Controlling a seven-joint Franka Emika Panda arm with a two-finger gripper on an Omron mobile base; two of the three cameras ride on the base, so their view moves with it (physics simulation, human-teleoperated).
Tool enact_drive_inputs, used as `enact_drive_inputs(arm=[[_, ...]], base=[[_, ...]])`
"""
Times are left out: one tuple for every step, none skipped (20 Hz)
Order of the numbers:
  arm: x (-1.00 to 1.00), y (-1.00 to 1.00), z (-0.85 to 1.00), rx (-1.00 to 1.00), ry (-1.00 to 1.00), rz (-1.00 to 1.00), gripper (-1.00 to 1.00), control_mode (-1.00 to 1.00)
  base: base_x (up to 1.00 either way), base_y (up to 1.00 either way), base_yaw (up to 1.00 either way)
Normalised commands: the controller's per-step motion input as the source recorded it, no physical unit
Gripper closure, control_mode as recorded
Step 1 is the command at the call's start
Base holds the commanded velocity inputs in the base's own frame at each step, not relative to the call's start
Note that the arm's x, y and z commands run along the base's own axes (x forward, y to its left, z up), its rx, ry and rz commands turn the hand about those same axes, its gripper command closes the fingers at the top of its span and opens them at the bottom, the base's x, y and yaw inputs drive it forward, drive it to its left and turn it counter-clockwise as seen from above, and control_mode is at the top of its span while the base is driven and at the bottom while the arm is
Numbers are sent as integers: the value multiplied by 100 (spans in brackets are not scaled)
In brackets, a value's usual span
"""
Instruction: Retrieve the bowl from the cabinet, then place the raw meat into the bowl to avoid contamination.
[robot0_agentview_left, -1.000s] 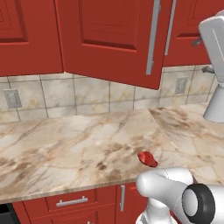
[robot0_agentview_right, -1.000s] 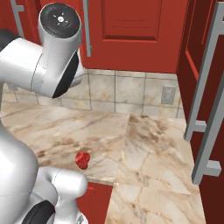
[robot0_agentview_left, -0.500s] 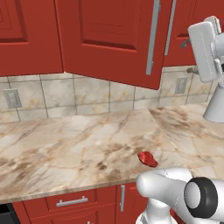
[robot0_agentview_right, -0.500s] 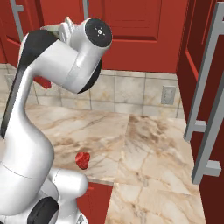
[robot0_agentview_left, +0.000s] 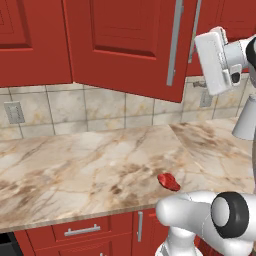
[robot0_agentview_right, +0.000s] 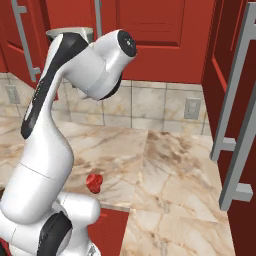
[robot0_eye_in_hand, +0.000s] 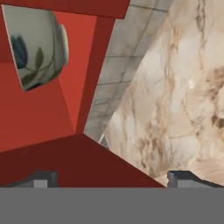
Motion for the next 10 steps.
enact_drive_inputs(arm=[[17,55,-13,1,12,26,-100,-100],[16,57,-14,0,13,27,-100,-100],[13,57,-14,0,13,27,-100,-100],[11,59,-13,0,13,28,-100,-100],[5,62,-13,0,13,29,-100,-100],[2,63,-13,0,13,29,-100,-100],[0,66,-13,0,12,30,-100,-100],[0,66,-12,0,11,30,-100,-100],[0,70,-13,0,9,30,-100,-100],[-4,73,-12,0,8,30,-100,-100]], base=[[0,0,0],[0,0,0],[0,0,0],[0,0,0],[0,0,0],[0,0,0],[0,0,0],[0,0,0],[0,0,0],[0,0,0]])
